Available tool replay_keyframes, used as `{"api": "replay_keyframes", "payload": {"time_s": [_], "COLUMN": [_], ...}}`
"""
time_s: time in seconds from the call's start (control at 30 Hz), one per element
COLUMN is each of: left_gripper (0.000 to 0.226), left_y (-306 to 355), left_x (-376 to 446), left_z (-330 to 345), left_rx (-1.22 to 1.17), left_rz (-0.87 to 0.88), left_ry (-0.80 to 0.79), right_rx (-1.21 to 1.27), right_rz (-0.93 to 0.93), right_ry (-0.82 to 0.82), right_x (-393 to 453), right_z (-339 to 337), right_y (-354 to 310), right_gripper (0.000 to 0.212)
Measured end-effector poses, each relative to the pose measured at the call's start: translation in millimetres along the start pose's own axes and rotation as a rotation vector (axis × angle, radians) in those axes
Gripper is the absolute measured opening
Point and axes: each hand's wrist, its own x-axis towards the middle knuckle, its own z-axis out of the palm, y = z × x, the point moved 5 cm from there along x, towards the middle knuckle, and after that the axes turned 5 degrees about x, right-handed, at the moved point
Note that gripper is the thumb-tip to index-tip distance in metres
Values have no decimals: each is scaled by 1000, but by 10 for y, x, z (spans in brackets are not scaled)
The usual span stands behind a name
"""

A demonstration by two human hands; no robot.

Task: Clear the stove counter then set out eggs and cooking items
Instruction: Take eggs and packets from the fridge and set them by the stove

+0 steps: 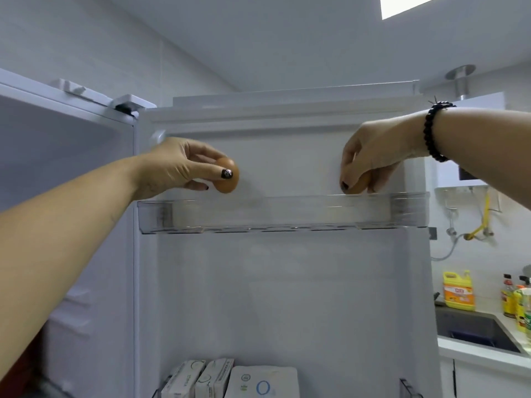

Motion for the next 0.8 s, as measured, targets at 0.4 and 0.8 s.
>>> {"api": "replay_keyframes", "payload": {"time_s": [0.4,0.8], "left_gripper": [39,37], "left_y": [1127,2224], "left_x": [-62,17], "left_z": [742,2382], "left_rx": [-293,-411], "left_rz": [340,434], "left_ry": [186,-46], "right_rx": [38,-273], "right_rz": [-142,-33], "right_ry": [503,561], "right_x": [-866,-2047], "right_z": [-543,-1184], "right_y": [445,1346], "right_gripper": [24,30]}}
